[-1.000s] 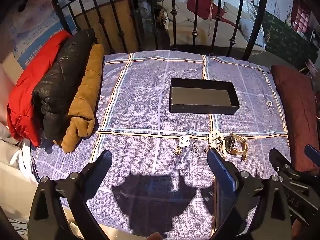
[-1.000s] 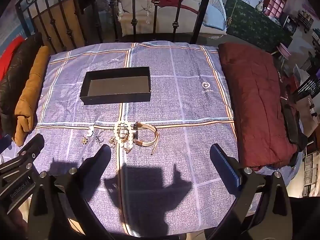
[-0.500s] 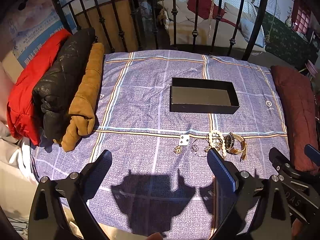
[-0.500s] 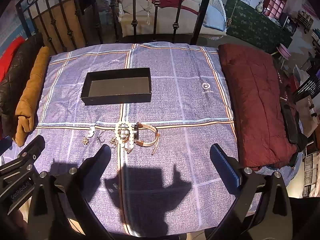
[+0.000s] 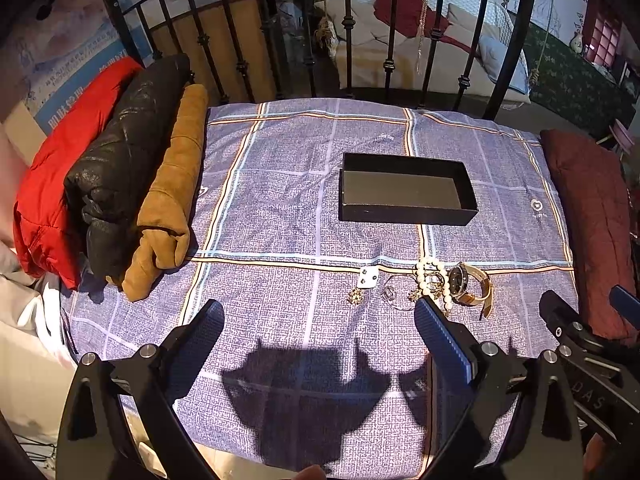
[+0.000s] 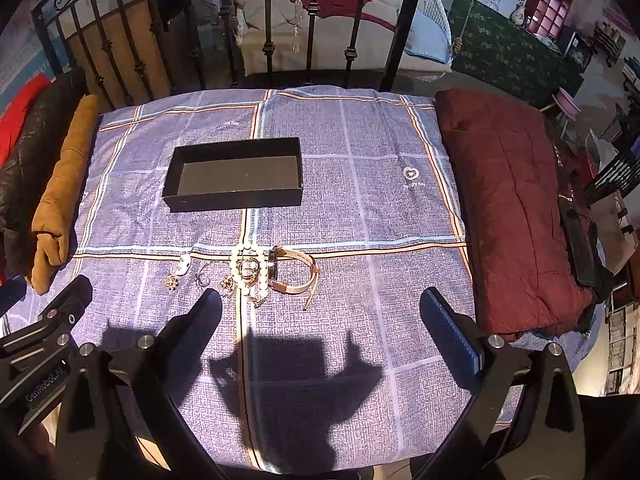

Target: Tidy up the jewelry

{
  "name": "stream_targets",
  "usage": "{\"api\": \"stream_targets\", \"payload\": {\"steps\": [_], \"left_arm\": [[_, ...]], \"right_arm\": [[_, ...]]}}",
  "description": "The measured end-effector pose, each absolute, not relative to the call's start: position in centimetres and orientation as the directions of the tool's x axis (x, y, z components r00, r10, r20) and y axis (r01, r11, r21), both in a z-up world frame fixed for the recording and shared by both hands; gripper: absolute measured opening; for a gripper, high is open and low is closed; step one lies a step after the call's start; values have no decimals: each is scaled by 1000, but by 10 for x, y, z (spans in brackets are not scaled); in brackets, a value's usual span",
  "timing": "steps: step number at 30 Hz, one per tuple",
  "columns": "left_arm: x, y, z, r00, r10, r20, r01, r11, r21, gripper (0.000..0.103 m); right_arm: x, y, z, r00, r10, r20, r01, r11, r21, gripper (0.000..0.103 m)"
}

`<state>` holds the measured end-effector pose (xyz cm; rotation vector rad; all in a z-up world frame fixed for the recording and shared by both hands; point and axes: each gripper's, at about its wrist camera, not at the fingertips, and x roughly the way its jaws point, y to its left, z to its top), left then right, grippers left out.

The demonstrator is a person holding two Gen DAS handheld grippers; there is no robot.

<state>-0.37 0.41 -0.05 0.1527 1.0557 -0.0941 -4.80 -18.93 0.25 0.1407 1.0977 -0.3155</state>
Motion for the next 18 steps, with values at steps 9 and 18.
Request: {"api": "stream_targets", "payload": {"steps": [9,18], "left_arm": [[-6,3,-1,489,-4,-872,149,986,79,94],[-5,5,-1,487,-9,-874,150,986,73,94]], "right_arm": [[-48,-189,3,419,-182,-890,321,946,-43,98],[-48,-189,4,420,-182,-889,322,946,-41,98]]}}
